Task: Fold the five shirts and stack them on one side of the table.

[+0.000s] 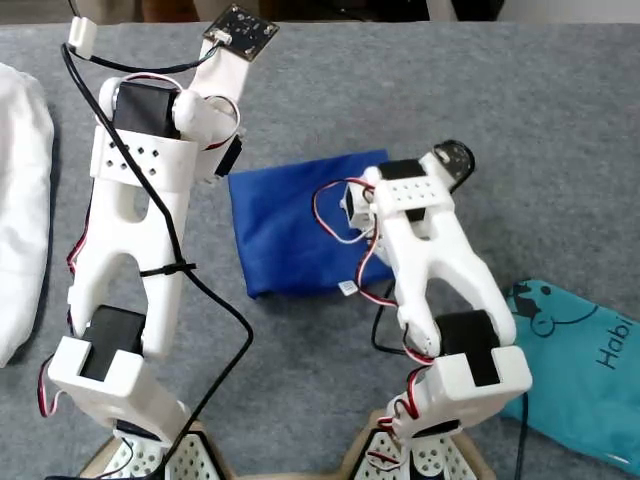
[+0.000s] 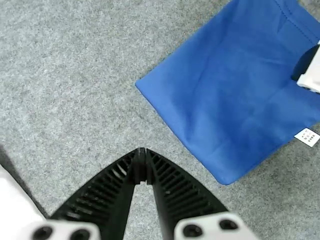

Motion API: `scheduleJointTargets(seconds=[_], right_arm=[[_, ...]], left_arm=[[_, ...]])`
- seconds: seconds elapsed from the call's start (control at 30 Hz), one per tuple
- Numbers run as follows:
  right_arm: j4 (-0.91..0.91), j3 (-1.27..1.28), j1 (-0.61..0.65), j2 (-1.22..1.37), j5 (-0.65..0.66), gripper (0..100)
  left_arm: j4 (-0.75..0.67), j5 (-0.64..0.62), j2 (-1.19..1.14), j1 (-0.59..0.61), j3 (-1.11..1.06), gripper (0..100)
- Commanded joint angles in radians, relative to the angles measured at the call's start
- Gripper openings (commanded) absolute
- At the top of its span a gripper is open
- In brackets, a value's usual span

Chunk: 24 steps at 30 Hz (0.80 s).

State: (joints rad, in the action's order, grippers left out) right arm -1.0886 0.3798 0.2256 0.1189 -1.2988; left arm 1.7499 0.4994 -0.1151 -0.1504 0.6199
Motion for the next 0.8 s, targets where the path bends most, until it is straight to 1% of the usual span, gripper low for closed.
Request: scheduleJointTargets(seconds=[0.0,0.13,0.3,0.37,0.47,0.57,0.6,0.77], right_arm=[[0.115,0.053,0.004,-0.056,-0.034,35.4],[0.224,0.122,0.005,-0.056,-0.060,35.4],[0.275,0.162,0.007,-0.056,-0.060,35.0],[0.275,0.160,0.007,-0.058,-0.057,30.8],[0.275,0.159,0.005,-0.064,-0.038,17.9],[0.275,0.143,0.002,-0.058,0.026,6.1],[0.275,0.143,0.001,-0.056,0.038,4.3],[0.272,0.145,0.001,-0.061,0.051,3.7]], left_arm=[[0.008,0.006,0.045,0.000,0.011,2],[0.008,0.006,0.042,-0.021,0.008,2],[0.008,0.006,0.042,-0.021,0.008,2],[0.008,0.006,0.042,-0.021,0.008,2],[0.008,0.006,0.042,-0.020,0.008,2],[0.008,0.006,0.042,-0.020,0.008,2],[0.008,0.006,0.042,-0.020,0.008,2],[0.008,0.040,0.044,-0.021,-0.020,2]])
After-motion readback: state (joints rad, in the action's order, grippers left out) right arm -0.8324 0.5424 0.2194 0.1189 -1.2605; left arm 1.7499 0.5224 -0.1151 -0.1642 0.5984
